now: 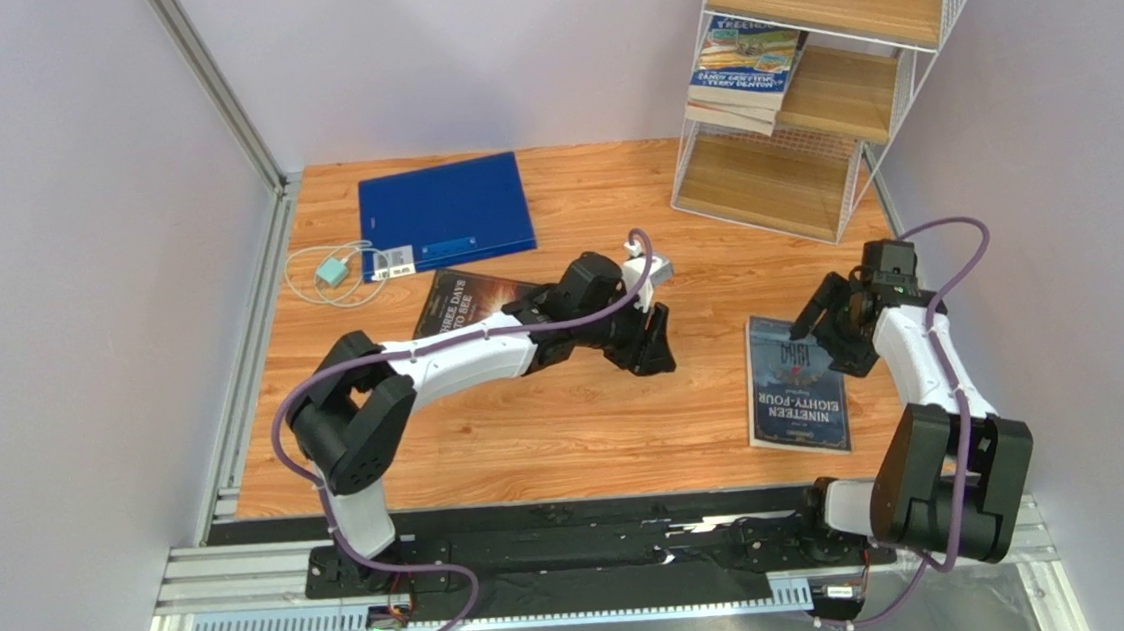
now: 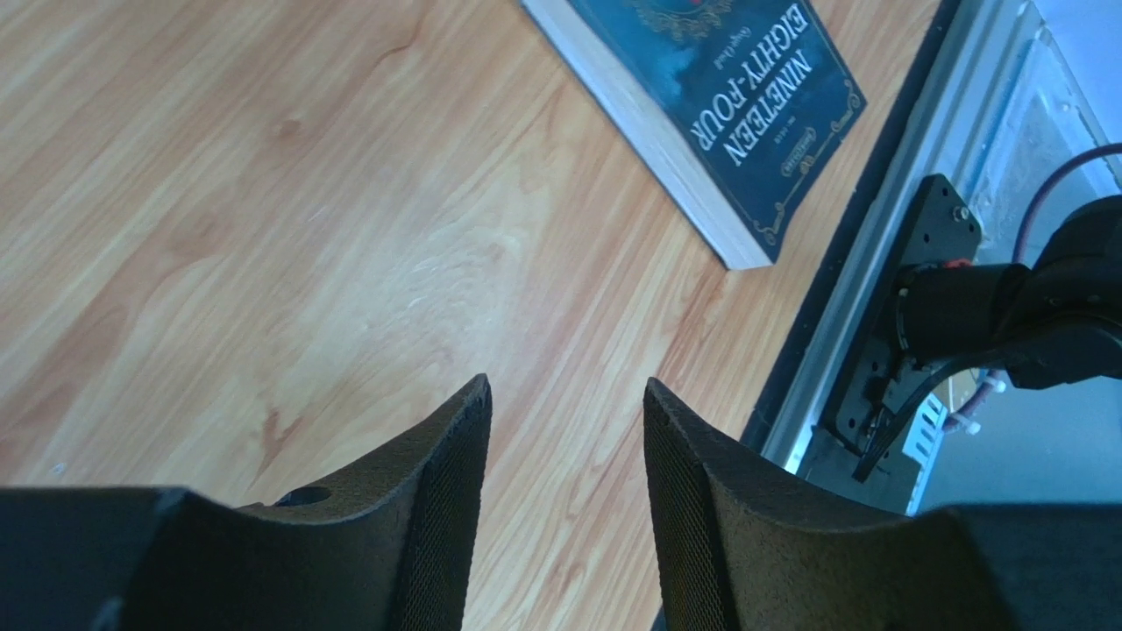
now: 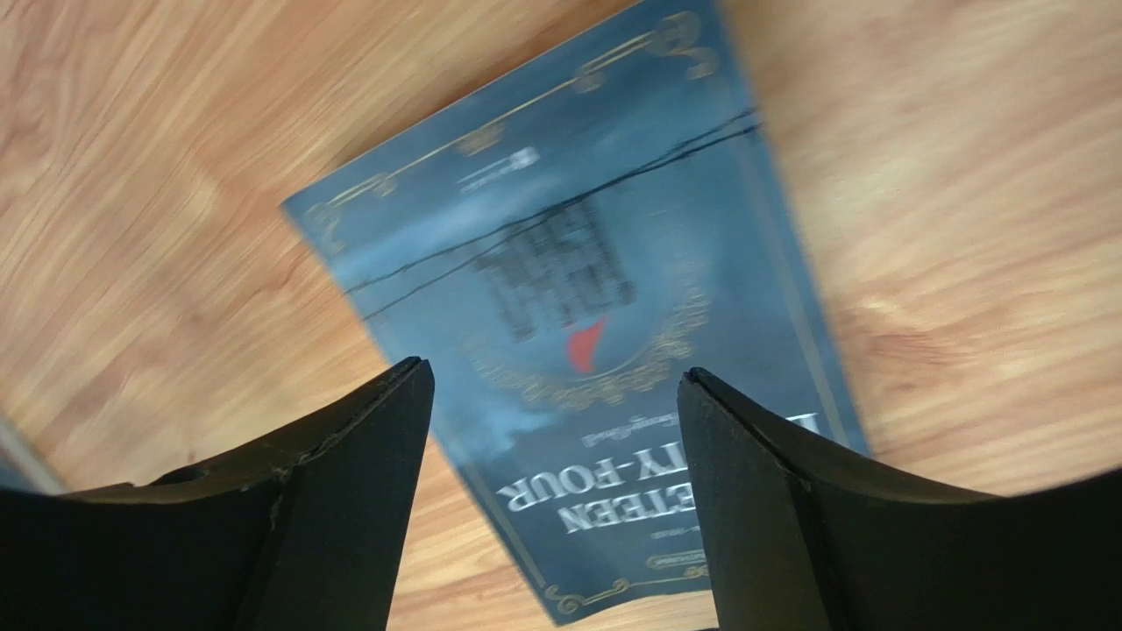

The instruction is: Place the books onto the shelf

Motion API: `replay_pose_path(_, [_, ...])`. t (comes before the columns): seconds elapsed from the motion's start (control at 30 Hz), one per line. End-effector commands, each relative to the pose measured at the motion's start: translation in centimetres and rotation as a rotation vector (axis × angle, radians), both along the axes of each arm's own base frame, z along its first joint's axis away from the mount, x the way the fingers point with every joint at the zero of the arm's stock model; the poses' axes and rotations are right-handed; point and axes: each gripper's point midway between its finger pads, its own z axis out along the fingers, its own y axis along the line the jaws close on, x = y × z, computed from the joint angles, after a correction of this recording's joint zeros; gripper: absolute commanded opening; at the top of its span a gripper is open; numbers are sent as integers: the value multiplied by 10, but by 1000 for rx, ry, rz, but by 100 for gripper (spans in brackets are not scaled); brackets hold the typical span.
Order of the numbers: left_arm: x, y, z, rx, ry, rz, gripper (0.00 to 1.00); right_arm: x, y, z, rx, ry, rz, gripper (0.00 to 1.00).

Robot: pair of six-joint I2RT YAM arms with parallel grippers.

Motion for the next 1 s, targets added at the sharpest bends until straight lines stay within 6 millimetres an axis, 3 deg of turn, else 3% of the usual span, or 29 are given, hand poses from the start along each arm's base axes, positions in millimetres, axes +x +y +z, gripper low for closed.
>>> replay_pose_path(0.0, [-11,-20,17,-43,-4,-71,53,0,-52,5,-153,-4,-148,73])
replay_pose_path(0.23, [-15,-17,16,-33,-16,-93,56,-19,-95,5,-196,10,-330,67])
replay_pose_path(0.33, [-17,-15,19,-40,-18,-95,56,-21,-103,-5,-119,17,-382,55])
replay_pose_path(0.4, [-19,-15,21,-45,-15,-106,56,-22,-103,-11,-57,24,-392,27])
replay_pose_path(0.43, [-20,-14,23,-46,-20,-108,56,-23,-101,-18,-37,45,-390,0])
replay_pose_path(0.97, [-23,15,19,26,-77,-66,57,-29,-74,-64,29,164,-318,0])
